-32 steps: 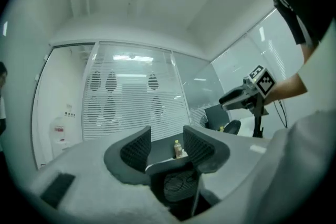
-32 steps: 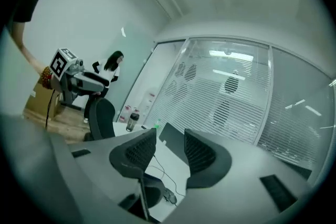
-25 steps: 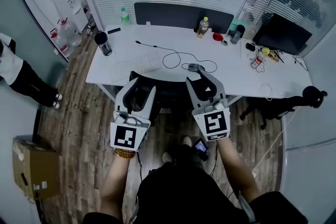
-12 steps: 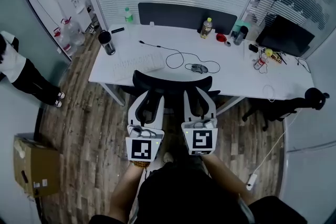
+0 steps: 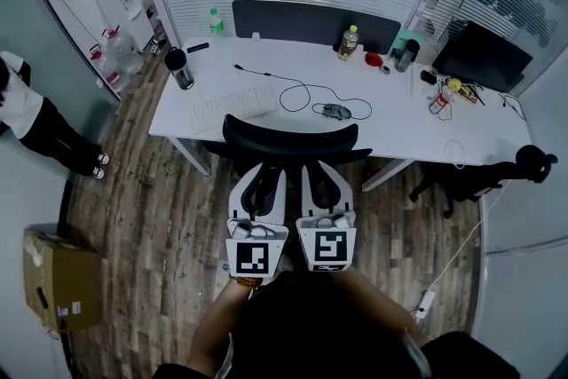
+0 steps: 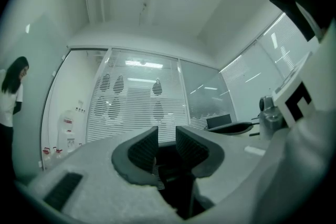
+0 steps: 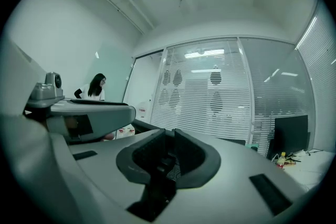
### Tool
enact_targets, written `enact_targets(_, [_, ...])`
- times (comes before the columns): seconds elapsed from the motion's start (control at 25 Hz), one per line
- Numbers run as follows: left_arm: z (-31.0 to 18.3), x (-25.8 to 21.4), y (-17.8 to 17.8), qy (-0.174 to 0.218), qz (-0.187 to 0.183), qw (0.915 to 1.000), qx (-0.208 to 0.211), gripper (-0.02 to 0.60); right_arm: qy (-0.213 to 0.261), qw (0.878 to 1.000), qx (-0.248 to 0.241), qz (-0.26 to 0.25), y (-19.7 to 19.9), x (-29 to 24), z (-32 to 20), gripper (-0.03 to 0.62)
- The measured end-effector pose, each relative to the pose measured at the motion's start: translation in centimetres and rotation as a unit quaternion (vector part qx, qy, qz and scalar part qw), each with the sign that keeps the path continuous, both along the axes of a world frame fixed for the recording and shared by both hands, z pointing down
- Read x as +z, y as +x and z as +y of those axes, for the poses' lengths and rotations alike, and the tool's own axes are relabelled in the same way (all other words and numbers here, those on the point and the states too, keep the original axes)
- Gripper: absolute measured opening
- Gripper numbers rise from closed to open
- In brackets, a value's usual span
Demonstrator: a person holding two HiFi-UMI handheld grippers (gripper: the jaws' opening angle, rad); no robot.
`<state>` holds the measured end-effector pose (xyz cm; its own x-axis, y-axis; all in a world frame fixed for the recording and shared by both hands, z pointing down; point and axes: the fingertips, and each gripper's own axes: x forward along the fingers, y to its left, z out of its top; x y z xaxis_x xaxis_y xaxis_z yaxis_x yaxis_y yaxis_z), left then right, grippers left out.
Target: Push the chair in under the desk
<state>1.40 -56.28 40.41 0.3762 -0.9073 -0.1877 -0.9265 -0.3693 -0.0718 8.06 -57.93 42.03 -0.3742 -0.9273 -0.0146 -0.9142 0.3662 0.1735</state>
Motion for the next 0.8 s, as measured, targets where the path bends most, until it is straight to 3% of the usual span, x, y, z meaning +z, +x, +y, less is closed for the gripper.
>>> enact_targets(0.8, [1.3, 5.3, 0.2, -0.051, 0.008, 0.9985, -0.017, 0.035, -0.032, 0.999, -0.023, -0.02, -1.1, 4.9, 2.5, 0.0])
